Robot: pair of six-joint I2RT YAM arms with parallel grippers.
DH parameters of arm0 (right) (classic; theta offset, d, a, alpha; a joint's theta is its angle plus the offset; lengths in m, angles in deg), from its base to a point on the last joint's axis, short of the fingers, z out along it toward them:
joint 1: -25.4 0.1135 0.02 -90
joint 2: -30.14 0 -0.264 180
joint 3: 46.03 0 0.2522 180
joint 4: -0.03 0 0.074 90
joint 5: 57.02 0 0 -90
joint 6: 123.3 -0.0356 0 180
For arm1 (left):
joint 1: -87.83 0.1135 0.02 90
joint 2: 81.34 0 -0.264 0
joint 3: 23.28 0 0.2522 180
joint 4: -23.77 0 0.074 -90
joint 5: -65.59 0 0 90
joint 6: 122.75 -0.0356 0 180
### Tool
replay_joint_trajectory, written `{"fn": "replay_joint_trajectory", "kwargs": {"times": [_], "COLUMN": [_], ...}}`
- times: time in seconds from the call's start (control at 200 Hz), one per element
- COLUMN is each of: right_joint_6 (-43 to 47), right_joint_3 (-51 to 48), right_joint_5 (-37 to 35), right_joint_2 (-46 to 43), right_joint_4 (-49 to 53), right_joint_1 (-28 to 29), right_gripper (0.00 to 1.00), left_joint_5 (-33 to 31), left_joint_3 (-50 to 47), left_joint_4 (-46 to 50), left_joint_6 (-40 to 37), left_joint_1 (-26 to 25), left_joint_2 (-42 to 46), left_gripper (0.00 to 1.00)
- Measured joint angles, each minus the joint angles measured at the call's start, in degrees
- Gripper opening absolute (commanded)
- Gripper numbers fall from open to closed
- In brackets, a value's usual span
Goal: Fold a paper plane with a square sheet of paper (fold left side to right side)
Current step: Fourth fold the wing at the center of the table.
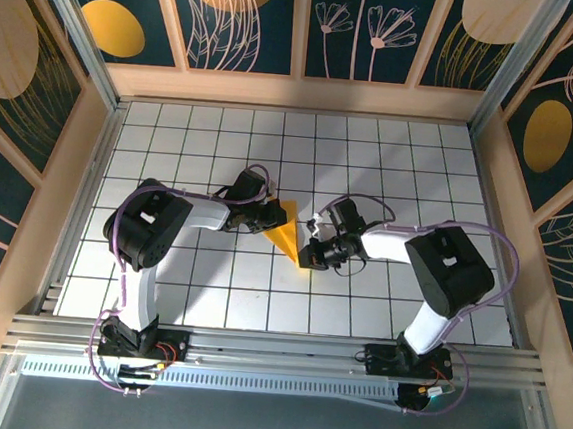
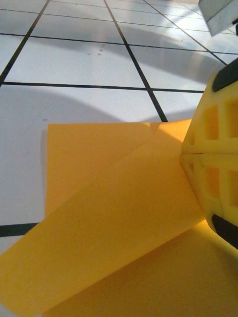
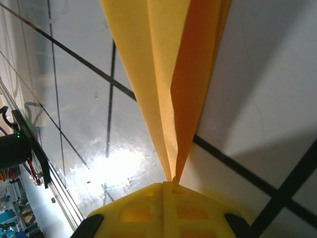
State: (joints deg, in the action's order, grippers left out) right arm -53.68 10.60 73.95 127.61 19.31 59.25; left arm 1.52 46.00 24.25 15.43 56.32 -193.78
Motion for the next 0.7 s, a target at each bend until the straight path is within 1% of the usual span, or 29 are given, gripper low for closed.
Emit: {"fn": "replay_joint_trajectory", "kwargs": {"times": [0.095, 0.265, 0.515, 0.701], "right_joint_6": [0.11, -0.04, -1.14, -1.20], "right_joint_3": [1.90, 5.42, 8.15, 8.24], "right_joint_5": [0.04, -0.02, -1.55, -2.84], "right_joint_2": [-0.92, -0.44, 6.10, 7.61], "right_joint_4": [1.51, 0.26, -2.67, -2.64], "right_joint_1": [0.00, -0.22, -0.37, -0.44], "right_gripper": [0.00, 0.00, 0.00, 0.00], "left_joint_5": [0.00, 0.00, 0.00, 0.00], "left_joint_3": [0.00, 0.00, 0.00, 0.13], "left_joint_4": [-0.02, 0.00, 0.00, 0.17], "left_joint_6": [0.00, 0.00, -0.02, -0.02], "left_joint_1": [0.00, 0.00, 0.00, 0.00], "left_joint_2": [0.00, 0.00, 0.00, 0.00], "left_gripper": [0.00, 0.00, 0.00, 0.00]}}
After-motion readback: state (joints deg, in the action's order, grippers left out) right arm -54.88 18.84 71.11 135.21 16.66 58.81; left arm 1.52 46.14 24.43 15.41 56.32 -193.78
